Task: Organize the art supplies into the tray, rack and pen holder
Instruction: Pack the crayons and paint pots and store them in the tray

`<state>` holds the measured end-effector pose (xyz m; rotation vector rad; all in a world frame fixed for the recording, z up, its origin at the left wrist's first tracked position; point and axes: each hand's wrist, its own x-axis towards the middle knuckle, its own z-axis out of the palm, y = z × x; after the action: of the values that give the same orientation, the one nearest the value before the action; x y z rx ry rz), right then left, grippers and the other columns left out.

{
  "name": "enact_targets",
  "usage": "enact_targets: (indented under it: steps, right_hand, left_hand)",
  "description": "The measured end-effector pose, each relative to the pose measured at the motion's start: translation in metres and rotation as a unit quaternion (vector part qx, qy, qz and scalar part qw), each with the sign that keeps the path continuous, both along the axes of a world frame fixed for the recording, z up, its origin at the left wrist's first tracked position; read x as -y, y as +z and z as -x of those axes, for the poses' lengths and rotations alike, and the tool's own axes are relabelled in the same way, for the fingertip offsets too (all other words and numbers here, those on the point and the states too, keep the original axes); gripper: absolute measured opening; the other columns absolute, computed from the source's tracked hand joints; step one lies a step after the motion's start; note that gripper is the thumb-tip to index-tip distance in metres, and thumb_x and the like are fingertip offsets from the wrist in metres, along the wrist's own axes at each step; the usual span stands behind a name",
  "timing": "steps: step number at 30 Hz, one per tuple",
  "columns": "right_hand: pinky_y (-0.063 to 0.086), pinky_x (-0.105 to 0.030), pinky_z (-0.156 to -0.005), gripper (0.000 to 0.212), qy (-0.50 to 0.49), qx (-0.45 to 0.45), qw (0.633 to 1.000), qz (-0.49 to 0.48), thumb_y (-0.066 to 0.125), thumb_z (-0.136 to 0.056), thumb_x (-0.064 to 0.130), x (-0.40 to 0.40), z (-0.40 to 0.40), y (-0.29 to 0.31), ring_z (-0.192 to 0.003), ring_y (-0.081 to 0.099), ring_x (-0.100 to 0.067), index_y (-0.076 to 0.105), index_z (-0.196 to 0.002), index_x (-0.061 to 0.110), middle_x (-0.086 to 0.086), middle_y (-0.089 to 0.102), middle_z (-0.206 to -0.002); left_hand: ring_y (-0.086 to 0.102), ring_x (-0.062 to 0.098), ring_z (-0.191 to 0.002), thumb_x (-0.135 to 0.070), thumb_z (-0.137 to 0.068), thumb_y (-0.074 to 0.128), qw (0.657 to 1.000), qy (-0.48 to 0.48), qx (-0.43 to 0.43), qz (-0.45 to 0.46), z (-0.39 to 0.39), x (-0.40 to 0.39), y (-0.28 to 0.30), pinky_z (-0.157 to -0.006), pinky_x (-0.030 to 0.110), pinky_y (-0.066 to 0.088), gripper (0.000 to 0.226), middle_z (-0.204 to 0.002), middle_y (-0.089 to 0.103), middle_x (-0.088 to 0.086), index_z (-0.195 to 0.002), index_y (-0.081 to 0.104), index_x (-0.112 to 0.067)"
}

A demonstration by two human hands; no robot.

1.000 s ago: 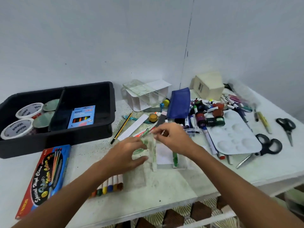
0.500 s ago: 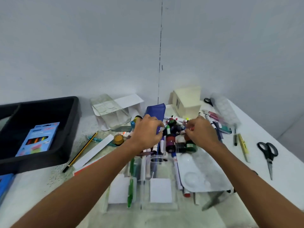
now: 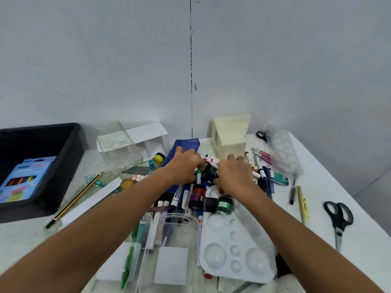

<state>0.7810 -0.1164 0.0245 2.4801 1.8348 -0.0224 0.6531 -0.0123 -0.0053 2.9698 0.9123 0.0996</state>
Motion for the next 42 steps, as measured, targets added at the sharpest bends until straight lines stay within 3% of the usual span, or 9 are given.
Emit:
enact_targets:
  steps: [4,9,17,20,24,27,31,36,42]
  right_hand:
    - [0.044,-0.037,-0.081,0.033,0.016,-0.012,1.0,0.005,0.063,-0.089,0.026,-0.003,-0.007,-0.004,-0.111,0.048,-0.032,0.057,-0.117,0.01,-0.011,0.056,-0.116]
    - [0.046,-0.033,-0.073,0.024,-0.002,-0.123,0.992,-0.029,0.071,-0.082,0.025,-0.005,-0.02,-0.003,-0.096,0.057,-0.026,0.065,-0.102,0.014,-0.006,0.062,-0.103]
    - [0.042,-0.028,-0.063,0.017,-0.05,-0.275,0.958,-0.062,0.077,-0.075,0.03,0.001,-0.038,0.002,-0.08,0.061,-0.019,0.066,-0.082,0.019,0.001,0.065,-0.084]
    - [0.046,-0.027,-0.063,0.014,-0.058,-0.311,0.945,-0.087,0.079,-0.073,0.023,0.004,-0.039,0.002,-0.077,0.061,-0.018,0.067,-0.076,0.017,0.0,0.065,-0.08]
    - [0.037,-0.022,-0.052,0.016,-0.073,-0.37,0.917,-0.128,0.08,-0.071,0.012,0.01,-0.039,0.003,-0.064,0.056,-0.011,0.065,-0.07,0.015,0.003,0.061,-0.072]
    - [0.039,-0.021,-0.052,0.018,-0.086,-0.399,0.899,-0.16,0.079,-0.07,0.006,0.012,-0.038,0.002,-0.062,0.059,-0.017,0.064,-0.068,0.015,-0.001,0.063,-0.069]
    - [0.047,-0.024,-0.053,0.022,-0.088,-0.418,0.885,-0.188,0.08,-0.071,0.006,0.018,-0.033,0.003,-0.064,0.062,-0.02,0.062,-0.066,0.018,-0.004,0.066,-0.071]
    - [0.059,-0.044,-0.068,0.02,-0.107,-0.467,0.847,-0.231,0.08,-0.07,0.001,0.028,-0.028,0.004,-0.072,0.069,-0.034,0.064,-0.067,0.013,-0.014,0.069,-0.074]
    - [0.047,-0.026,-0.052,0.016,-0.115,-0.478,0.838,-0.236,0.078,-0.072,0.001,0.045,-0.021,0.006,-0.054,0.061,-0.016,0.065,-0.071,0.011,-0.009,0.067,-0.066]
  left_hand:
    - [0.046,0.013,-0.103,-0.031,-0.075,0.076,1.0,-0.021,-0.004,0.007,0.004,-0.003,0.002,-0.092,0.042,0.029,0.025,-0.106,0.063,-0.012,-0.099,0.07,-0.025]
    - [0.045,0.012,-0.102,-0.037,-0.077,0.075,0.999,-0.037,-0.019,0.008,0.006,-0.006,0.002,-0.09,0.041,0.031,0.022,-0.107,0.063,-0.013,-0.097,0.073,-0.027]
    - [0.041,0.014,-0.105,-0.035,-0.083,0.071,0.996,-0.07,-0.061,0.014,0.006,-0.009,0.0,-0.09,0.04,0.028,0.023,-0.103,0.058,-0.006,-0.104,0.07,-0.023]
    - [0.042,0.013,-0.108,-0.034,-0.084,0.07,0.994,-0.087,-0.072,0.007,0.006,-0.01,0.001,-0.09,0.038,0.028,0.021,-0.107,0.062,-0.008,-0.102,0.07,-0.025]
    - [0.048,0.014,-0.11,-0.028,-0.087,0.067,0.987,-0.126,-0.094,-0.013,0.005,-0.009,0.001,-0.089,0.034,0.035,0.017,-0.103,0.066,-0.004,-0.102,0.071,-0.021]
    - [0.055,0.019,-0.104,-0.021,-0.087,0.067,0.986,-0.143,-0.09,-0.007,0.004,-0.008,0.0,-0.086,0.038,0.043,0.013,-0.099,0.067,0.001,-0.099,0.071,-0.017]
    - [0.047,0.017,-0.112,-0.02,-0.092,0.059,0.981,-0.156,-0.11,-0.022,0.007,-0.007,0.0,-0.079,0.032,0.033,0.02,-0.109,0.066,-0.002,-0.109,0.07,-0.021]
    - [0.044,0.014,-0.113,-0.018,-0.092,0.059,0.984,-0.132,-0.114,0.015,0.01,-0.004,0.005,-0.078,0.029,0.024,0.015,-0.108,0.065,-0.004,-0.103,0.069,-0.019]
    - [0.044,0.014,-0.113,-0.033,-0.085,0.066,0.99,-0.096,-0.097,0.034,0.011,-0.001,0.003,-0.092,0.038,0.031,0.028,-0.109,0.062,-0.004,-0.112,0.066,-0.023]
